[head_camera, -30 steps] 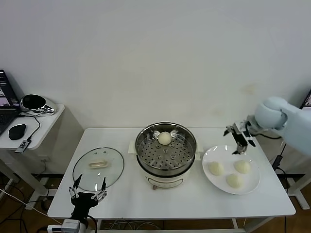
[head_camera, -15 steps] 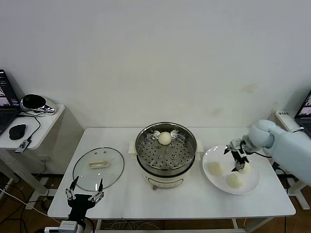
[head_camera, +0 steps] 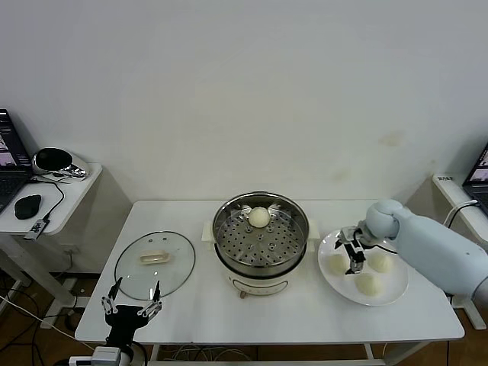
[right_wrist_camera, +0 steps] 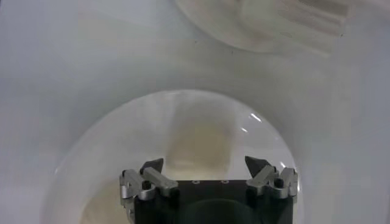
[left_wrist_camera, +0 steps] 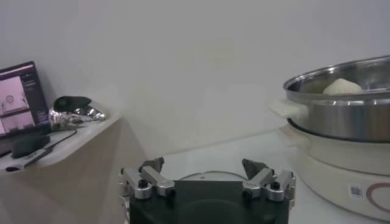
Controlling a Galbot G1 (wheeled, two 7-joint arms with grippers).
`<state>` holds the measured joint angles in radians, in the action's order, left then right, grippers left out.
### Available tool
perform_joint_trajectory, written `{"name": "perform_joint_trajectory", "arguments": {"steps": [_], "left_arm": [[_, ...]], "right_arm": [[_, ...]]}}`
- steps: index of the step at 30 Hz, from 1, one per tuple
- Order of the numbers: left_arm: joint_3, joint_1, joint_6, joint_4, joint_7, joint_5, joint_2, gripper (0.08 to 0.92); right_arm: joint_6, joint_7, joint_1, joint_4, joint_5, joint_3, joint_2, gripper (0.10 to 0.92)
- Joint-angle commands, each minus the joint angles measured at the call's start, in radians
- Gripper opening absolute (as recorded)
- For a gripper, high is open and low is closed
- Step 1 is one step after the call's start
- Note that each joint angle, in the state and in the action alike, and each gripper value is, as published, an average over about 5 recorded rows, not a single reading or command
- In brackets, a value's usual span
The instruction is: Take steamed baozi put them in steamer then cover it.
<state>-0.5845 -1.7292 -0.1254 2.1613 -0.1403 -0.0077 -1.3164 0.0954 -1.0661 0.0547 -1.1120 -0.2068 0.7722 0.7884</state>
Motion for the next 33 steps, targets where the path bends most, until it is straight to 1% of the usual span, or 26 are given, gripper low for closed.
{"name": "perform_joint_trajectory", "arguments": {"steps": [1, 3, 8, 13, 19, 22, 25, 29, 33], "left_arm": [[0.002, 0.001, -0.001, -0.001, 0.000, 0.001, -0.002, 0.823], [0.002, 0.001, -0.001, 0.000, 0.000, 0.002, -0.004, 0.823], [0.002, -0.001, 0.000, 0.002, 0.000, 0.005, -0.005, 0.823], [0.001, -0.003, 0.000, 0.006, 0.000, 0.004, -0.005, 0.823], [0.007, 0.001, -0.001, 0.005, 0.001, 0.004, -0.002, 0.823], [0.015, 0.009, -0.002, 0.003, 0.001, 0.004, 0.001, 0.823], [0.023, 0.017, -0.003, 0.000, 0.002, 0.002, 0.006, 0.823], [0.023, 0.026, -0.004, -0.006, 0.001, -0.004, 0.017, 0.823], [0.016, 0.029, -0.006, -0.005, 0.000, -0.012, 0.025, 0.823]], "right_arm": [[0.000, 0.000, 0.022, 0.052, -0.021, -0.016, 0.045, 0.775], [0.001, 0.000, 0.024, 0.053, -0.020, -0.018, 0.047, 0.743], [0.006, -0.005, 0.025, 0.054, -0.023, -0.023, 0.051, 0.634], [0.013, -0.021, -0.004, 0.020, -0.010, -0.011, 0.020, 0.578], [0.069, -0.055, -0.162, -0.113, 0.108, 0.051, -0.093, 0.569], [0.106, -0.066, -0.294, -0.186, 0.187, 0.104, -0.150, 0.572], [0.132, -0.069, -0.449, -0.246, 0.272, 0.186, -0.174, 0.579], [0.175, -0.052, -0.679, -0.308, 0.401, 0.325, -0.133, 0.585], [0.231, -0.010, -0.791, -0.340, 0.525, 0.407, -0.015, 0.587]]}}
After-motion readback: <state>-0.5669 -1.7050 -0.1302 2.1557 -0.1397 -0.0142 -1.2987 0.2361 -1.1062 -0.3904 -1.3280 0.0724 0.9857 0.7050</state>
